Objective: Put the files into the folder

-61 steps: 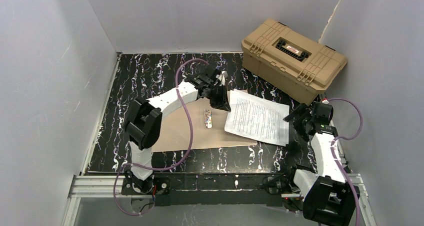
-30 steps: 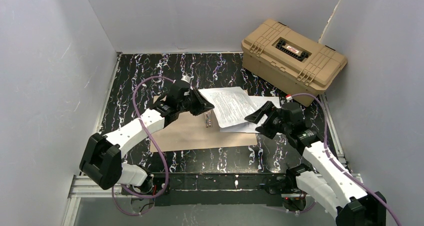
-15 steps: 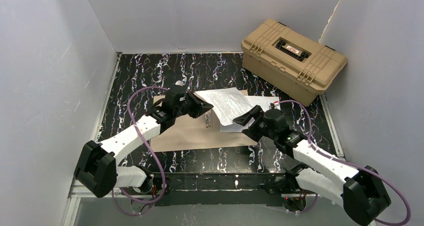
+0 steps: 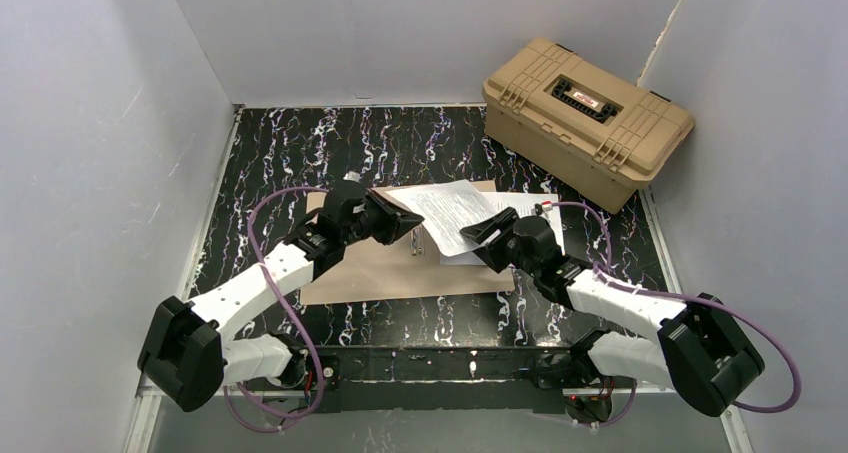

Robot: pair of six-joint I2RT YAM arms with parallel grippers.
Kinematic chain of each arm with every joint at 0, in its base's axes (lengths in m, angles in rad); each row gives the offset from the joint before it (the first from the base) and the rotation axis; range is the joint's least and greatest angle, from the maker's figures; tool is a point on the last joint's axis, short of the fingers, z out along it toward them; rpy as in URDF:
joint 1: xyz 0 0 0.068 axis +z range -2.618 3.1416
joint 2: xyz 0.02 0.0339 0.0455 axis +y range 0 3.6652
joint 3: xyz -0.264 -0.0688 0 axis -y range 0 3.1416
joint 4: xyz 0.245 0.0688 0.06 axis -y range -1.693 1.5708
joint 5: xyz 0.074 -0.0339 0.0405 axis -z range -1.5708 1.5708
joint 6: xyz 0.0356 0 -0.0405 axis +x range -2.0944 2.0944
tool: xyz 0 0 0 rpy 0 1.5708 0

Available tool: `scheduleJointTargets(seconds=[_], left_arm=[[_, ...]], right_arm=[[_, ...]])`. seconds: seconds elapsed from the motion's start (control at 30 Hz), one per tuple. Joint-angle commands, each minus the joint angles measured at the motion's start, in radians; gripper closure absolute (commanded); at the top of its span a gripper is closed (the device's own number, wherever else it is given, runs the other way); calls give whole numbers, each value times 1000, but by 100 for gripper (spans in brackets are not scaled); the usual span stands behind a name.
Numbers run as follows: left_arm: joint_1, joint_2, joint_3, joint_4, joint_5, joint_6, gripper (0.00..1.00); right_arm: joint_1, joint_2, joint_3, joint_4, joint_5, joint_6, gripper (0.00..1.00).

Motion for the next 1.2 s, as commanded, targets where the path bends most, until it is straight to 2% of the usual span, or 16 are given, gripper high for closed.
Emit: scheduleJointTargets(seconds=[0.0, 0.3, 0.47, 0.5, 0.57, 0.6, 0.77, 0.87, 1.07, 1.17], left_arm=[[-5, -67, -28, -2, -9, -13, 100], [-5, -157, -102, -23, 4, -27, 100], [-10, -204, -145, -38, 24, -25, 100], [-9, -222, -150, -49, 24, -19, 100], [-10, -248, -160, -91, 29, 0, 100], [-10, -259, -163, -107, 35, 9, 94], [-8, -320, -173, -184, 72, 96, 48], [-7, -359, -159, -259, 76, 166, 29], [15, -418, -75, -494, 18, 358, 12], [31, -425, -43, -565, -7, 437, 8]], right_arm=[[7, -9, 25, 67, 74, 6, 32], [6, -49, 23, 45, 125, -19, 64], [6, -51, 33, 49, 120, -33, 89], [6, -54, 36, 44, 118, -39, 98], [6, -64, 42, 31, 119, -55, 99], [6, -71, 43, 29, 117, -64, 99], [6, -127, 87, -61, 124, -155, 99], [3, -166, 123, -135, 125, -226, 99], [-18, -214, 197, -226, 69, -398, 99], [-25, -212, 243, -225, 6, -489, 99]])
